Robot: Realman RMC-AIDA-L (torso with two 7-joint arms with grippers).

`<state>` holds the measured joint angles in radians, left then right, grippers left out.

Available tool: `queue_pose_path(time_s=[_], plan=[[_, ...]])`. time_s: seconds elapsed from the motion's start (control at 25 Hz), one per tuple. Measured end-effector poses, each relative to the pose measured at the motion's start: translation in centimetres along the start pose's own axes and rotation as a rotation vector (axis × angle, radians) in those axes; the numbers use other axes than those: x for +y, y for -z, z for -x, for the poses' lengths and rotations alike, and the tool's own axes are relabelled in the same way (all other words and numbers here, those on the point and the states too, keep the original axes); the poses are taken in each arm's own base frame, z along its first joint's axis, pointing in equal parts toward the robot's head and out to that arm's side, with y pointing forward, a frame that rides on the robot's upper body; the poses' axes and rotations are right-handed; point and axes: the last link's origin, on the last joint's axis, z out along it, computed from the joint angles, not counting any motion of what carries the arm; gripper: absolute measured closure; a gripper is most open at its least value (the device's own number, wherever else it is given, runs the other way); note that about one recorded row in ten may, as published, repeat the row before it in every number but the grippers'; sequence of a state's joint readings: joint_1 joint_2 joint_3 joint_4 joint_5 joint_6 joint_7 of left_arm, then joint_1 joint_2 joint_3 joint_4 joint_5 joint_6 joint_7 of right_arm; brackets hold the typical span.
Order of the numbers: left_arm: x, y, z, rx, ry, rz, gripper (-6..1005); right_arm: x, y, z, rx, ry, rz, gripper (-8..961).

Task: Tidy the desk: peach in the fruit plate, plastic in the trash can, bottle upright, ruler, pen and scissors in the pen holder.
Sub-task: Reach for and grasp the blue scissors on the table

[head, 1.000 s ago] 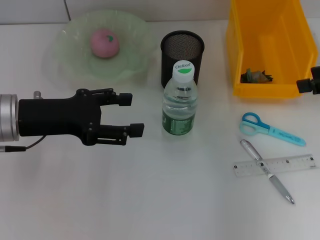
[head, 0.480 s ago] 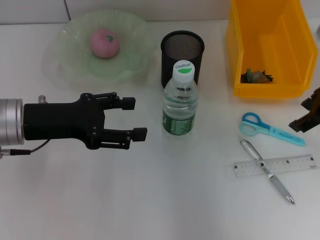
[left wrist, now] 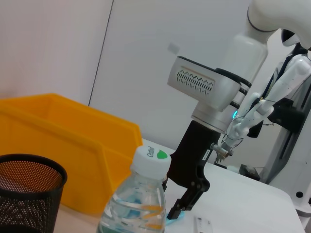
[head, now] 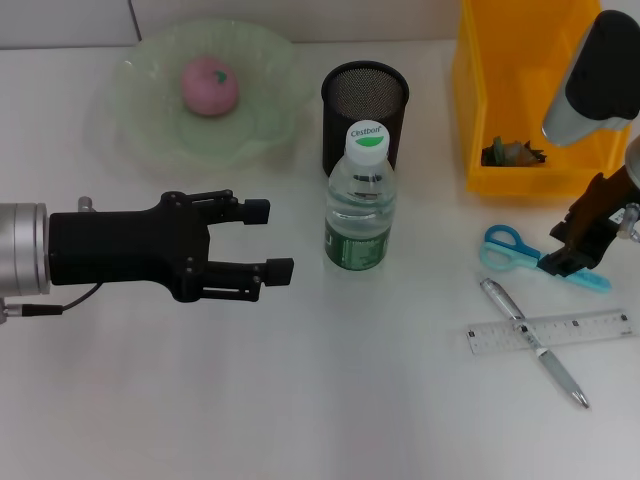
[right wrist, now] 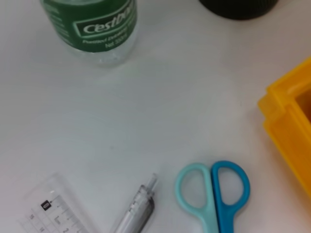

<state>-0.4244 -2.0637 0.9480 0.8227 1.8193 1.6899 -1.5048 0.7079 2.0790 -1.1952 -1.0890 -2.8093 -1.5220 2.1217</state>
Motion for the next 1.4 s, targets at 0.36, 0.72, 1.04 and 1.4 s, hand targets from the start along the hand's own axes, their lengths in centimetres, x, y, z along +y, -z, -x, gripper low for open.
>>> queue_pose_path(time_s=[0.36, 0.72, 1.04, 1.4], plan=[[-0.1, 0.0, 0.0, 0.002, 0.002, -0.007, 140, 0.3, -1.2, 0.5, -0.016, 0.021, 0.006, 513], [-0.2, -0.1, 0.0, 0.001, 0.003, -0.011, 139, 0.3, -1.9, 0.4, -0.015, 0.019, 0.002, 623], [-0.3, -0.1, 0.0, 0.003, 0.003, -0.015, 139, 0.2, -2.0, 0.4, -0.017, 0.019, -0.003, 662], [-0.3, 0.0, -0.1, 0.006, 0.003, -0.019, 139, 0.3, -1.5, 0.5, -0.044, 0.011, -0.002, 742]])
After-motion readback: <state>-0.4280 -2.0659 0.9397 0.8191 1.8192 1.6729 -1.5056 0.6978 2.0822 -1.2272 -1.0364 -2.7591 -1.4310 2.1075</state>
